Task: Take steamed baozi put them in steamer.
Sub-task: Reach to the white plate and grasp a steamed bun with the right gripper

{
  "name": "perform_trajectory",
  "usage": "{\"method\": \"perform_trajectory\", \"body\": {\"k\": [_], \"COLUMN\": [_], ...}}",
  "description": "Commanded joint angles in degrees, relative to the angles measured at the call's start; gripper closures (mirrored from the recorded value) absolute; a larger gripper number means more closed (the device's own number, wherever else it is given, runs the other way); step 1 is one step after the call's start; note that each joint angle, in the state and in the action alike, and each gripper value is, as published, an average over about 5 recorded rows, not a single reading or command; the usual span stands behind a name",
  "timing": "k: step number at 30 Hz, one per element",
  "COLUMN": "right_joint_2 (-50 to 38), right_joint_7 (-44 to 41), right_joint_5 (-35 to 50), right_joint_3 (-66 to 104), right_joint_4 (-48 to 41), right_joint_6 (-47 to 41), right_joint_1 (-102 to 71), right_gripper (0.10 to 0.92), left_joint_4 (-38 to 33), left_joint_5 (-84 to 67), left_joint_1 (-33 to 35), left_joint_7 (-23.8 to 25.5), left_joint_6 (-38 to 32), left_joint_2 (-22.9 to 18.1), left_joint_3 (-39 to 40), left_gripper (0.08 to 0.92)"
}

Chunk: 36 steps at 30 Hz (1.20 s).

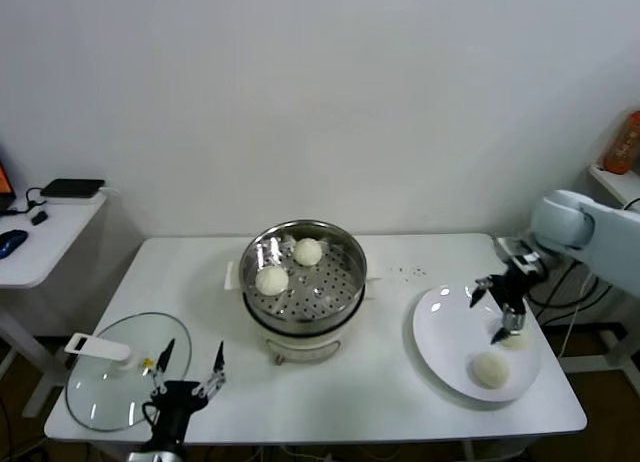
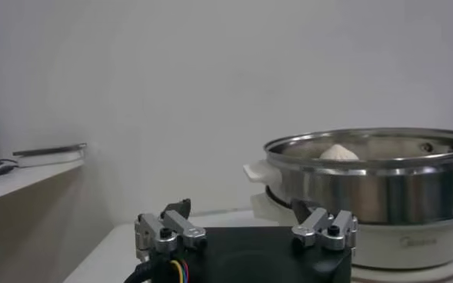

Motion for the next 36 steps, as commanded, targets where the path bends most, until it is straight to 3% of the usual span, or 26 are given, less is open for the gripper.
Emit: {"method": "perform_trajectory", "body": {"k": [1, 36], "right_joint_2": [-4.74, 4.26], "right_joint_7": [0.66, 4.28], "right_joint_5": [-9.41, -10.13], "right_joint_3": [11.72, 13.84], "right_joint_4": [-1.67, -8.04], "right_joint_6": [1.26, 0.97], "right_joint_1": [-16.39, -20.90], "right_gripper": [0.203, 0.203], "left_joint_4": [0.25, 1.38], "left_joint_5": [0.29, -0.23], "left_joint_1": [0.14, -0.01], "left_joint_7": [-0.33, -0.49], "left_joint_6": [-0.20, -0.54], "left_joint_2": [-0.09, -0.09], "left_joint_3": [0.91, 0.28], "left_gripper": [0.177, 0.177]}}
